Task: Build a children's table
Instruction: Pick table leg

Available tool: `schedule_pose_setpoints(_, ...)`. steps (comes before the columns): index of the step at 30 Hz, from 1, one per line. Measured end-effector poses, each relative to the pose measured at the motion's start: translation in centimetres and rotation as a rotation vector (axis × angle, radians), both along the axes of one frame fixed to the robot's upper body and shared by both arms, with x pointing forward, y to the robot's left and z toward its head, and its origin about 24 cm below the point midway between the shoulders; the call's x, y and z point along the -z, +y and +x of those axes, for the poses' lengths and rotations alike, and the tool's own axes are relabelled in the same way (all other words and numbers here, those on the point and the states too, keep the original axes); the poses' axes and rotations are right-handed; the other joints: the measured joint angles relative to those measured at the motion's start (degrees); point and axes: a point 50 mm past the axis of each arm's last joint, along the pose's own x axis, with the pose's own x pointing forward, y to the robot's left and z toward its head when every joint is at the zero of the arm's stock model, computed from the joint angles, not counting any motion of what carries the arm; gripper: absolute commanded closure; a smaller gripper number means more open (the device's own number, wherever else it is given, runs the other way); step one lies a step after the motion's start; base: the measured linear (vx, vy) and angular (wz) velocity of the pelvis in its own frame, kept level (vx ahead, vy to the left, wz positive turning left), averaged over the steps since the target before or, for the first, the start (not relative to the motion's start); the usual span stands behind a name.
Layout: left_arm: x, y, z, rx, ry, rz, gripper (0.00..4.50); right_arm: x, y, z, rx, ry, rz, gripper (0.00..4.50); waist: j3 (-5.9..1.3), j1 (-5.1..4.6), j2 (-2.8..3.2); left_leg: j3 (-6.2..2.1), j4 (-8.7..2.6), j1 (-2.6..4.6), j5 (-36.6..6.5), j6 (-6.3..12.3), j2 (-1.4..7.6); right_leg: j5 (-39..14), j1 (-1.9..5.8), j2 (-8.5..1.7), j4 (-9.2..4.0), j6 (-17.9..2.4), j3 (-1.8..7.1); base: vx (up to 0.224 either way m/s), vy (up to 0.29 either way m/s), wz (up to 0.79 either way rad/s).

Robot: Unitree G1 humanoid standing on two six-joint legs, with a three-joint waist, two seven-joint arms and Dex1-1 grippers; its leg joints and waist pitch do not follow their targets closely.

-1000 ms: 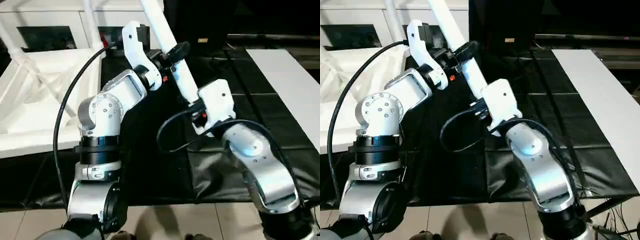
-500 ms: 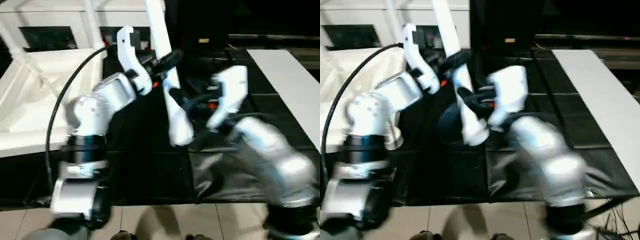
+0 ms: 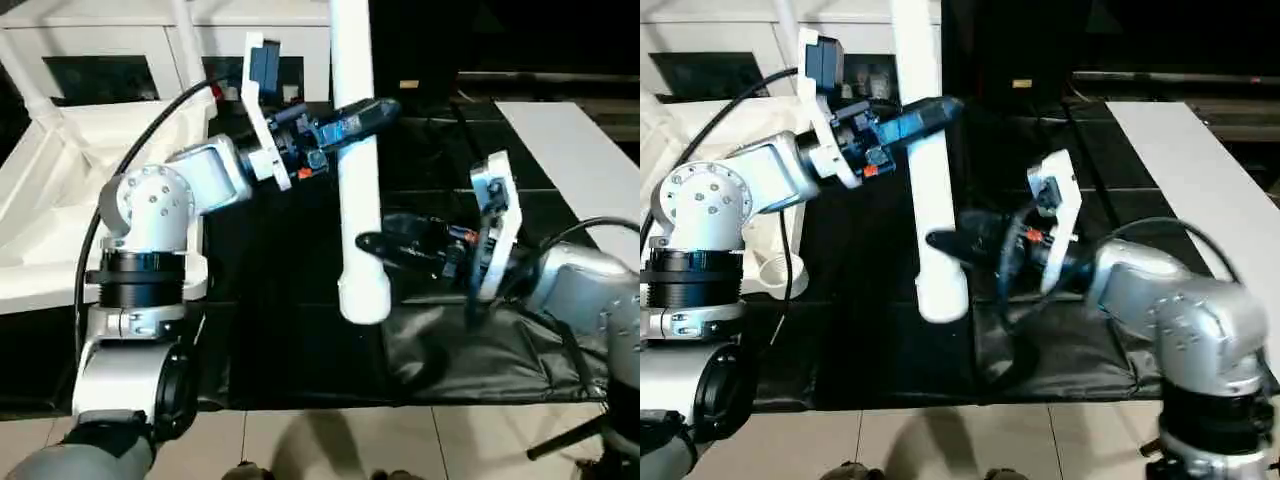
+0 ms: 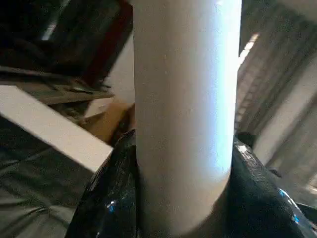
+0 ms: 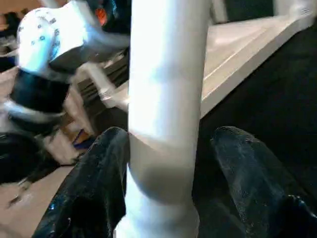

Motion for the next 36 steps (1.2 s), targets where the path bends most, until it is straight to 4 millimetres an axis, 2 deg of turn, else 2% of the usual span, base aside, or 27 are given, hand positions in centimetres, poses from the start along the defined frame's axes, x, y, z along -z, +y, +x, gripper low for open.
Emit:
schedule_pose_setpoints(11, -0.6, 0.3, -1.2, 0.198, -0.024, -0.079, 2.68, -1.0, 0.8, -0.7, -0.140, 0.017, 0.067, 1.48, 0.00, 1.14, 0.00, 0.01, 0.01, 0.01, 0.03, -0.04, 0.01, 0.00, 0.02, -0.01, 0.02, 0.00, -0.01, 0.000, 0.000, 0.00)
schedule_pose_setpoints(13, -0.6, 0.3, -1.2, 0.196, -0.026, -0.080, 2.68, -1.0, 0.8, -0.7, -0.143, 0.018, 0.066, 1.84, 0.00, 1.13, 0.00, 0.02, 0.01, 0.00, 0.03, -0.05, 0.01, 0.00, 0.02, -0.02, 0.01, 0.00, 0.00, 0.000, 0.000, 0.00)
schedule_pose_setpoints(16, -0.5, 0.3, -1.1, 0.192, -0.024, -0.080, 2.68, -0.8, 0.8, -0.9, -0.148, 0.024, 0.062, 1.95, 0.00, 1.08, 0.00, 0.01, 0.00, 0.01, 0.03, -0.06, 0.01, 0.00, 0.02, -0.02, 0.02, 0.00, -0.01, 0.000, 0.000, 0.00)
schedule_pose_setpoints(18, -0.4, 0.3, -1.1, 0.193, -0.019, -0.079, 2.68, -0.6, 0.9, -0.9, -0.152, 0.033, 0.059, 2.23, 0.00, 1.07, 0.00, 0.01, -0.01, 0.00, 0.04, -0.07, 0.01, 0.00, 0.00, -0.02, 0.02, 0.00, -0.01, 0.000, 0.000, 0.00)
schedule_pose_setpoints(24, -0.3, 0.3, -1.1, 0.217, -0.023, -0.083, 2.69, -0.6, 1.1, -1.1, -0.169, 0.041, 0.067, 2.61, 0.00, 1.00, 0.00, 0.01, -0.01, 0.01, 0.04, -0.08, 0.01, 0.00, -0.01, -0.01, 0.02, 0.00, -0.01, 0.000, 0.000, 0.00)
schedule_pose_setpoints(36, -0.3, 0.4, -0.9, 0.190, -0.028, -0.080, 2.69, -0.4, 1.6, -0.8, -0.153, 0.036, 0.077, 2.66, 0.00, 0.99, 0.00, 0.01, -0.03, 0.00, 0.04, -0.08, 0.01, -0.01, -0.01, -0.01, 0.00, 0.01, -0.01, 0.000, 0.000, 0.00)
